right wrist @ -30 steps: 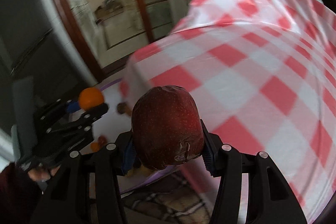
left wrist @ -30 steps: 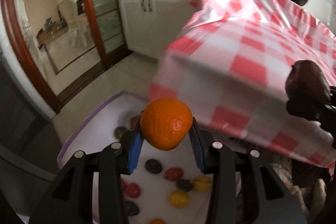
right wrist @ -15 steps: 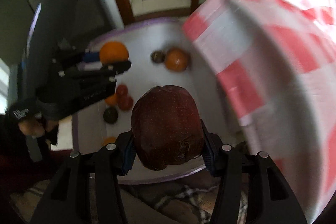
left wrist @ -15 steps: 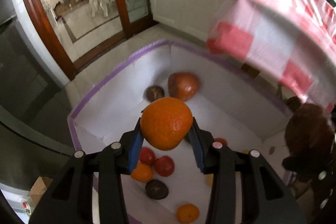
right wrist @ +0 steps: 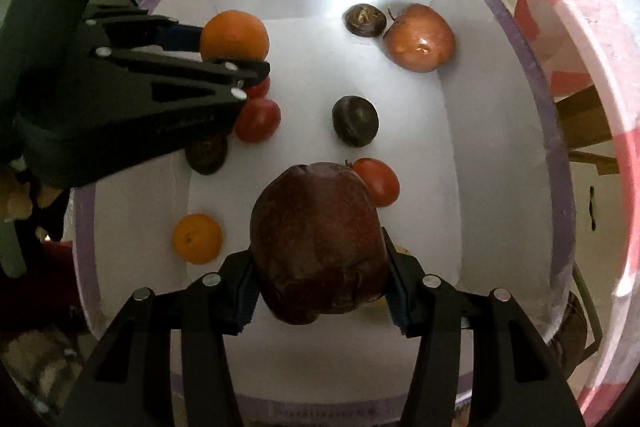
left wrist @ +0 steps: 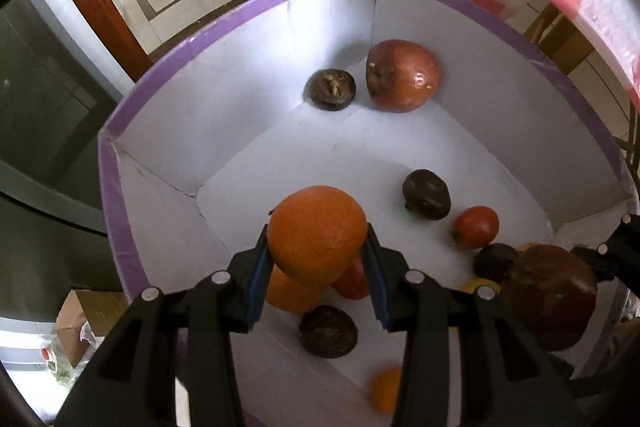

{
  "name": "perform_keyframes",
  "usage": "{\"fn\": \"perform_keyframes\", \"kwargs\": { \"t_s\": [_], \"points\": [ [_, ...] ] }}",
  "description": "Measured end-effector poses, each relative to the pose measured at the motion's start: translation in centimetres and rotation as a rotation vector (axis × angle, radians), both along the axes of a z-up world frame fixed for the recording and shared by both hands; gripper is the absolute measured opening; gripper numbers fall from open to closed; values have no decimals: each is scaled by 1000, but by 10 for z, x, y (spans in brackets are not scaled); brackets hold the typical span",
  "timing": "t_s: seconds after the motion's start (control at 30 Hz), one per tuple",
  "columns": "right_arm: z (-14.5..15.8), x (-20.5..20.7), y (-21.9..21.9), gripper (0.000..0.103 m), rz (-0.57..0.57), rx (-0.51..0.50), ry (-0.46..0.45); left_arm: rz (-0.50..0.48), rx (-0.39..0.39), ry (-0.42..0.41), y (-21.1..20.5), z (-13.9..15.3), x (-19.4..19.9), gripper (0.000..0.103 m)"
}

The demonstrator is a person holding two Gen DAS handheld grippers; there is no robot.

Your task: Organize fruits

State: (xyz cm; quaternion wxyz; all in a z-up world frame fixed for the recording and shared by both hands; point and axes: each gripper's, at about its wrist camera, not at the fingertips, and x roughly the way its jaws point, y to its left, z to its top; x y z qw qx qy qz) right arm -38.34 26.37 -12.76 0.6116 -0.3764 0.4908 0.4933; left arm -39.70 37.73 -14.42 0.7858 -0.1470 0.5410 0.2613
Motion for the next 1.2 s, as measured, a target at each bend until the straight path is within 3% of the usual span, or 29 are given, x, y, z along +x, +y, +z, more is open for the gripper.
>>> {"fn": "perform_keyframes", "kwargs": {
  "t_s": [0.17,0.3,0.37,0.53,0.9,0.97,1.0,1.1,1.2],
  "points": [
    [-4,4,4,53,-31,-4,7,16,-3,-8,-2,3,1,43],
    [13,4,-4,57,-47,49,4,16,-9,-13,2,3,-2,46],
    [24,7,-6,66,-65,84,2,21,-7,-32,3,8,-2,50],
    [45,11,-14,73,-101,134,-6,21,22,-88,3,29,-3,70],
    [108,16,-39,83,-158,255,-101,26,72,-202,0,79,-12,85],
    [120,19,-42,87,-172,283,-123,23,77,-236,2,90,-16,94],
    [125,19,-44,87,-179,295,-132,24,86,-253,2,95,-18,102],
    [144,20,-53,88,-208,346,-170,50,137,-310,0,117,-27,102],
    [162,20,-61,88,-225,371,-209,93,244,-333,-3,144,-38,102]
  ]
}}
